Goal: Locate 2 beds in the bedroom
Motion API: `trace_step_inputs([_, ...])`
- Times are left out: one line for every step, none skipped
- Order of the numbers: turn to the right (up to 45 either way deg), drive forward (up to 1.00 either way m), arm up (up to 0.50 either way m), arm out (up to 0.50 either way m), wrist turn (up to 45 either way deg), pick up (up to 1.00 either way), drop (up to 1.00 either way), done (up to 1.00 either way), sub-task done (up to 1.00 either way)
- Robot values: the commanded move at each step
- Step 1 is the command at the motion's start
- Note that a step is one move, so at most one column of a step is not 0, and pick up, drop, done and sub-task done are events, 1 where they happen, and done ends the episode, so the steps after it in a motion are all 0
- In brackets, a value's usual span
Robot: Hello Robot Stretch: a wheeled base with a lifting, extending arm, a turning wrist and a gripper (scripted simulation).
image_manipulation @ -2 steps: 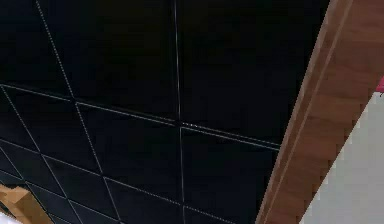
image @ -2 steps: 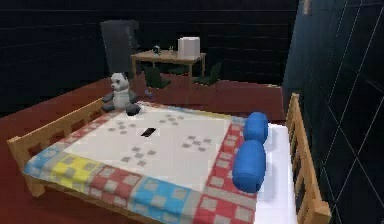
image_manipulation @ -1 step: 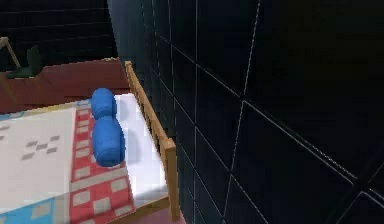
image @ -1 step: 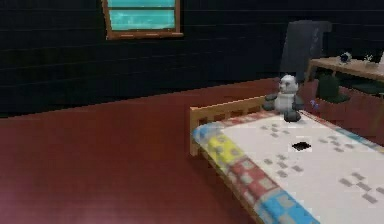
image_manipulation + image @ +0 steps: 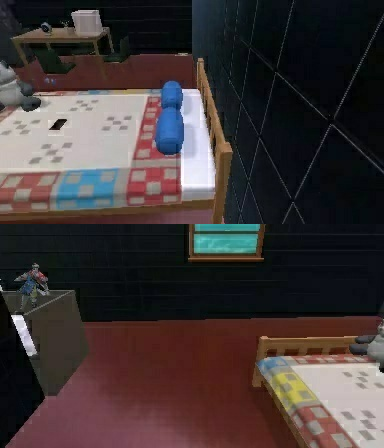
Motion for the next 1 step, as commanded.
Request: trace_step_inputs([-3.0, 0.00, 0.00, 0.00, 0.0, 0.00, 0.00, 0.00, 0.00])
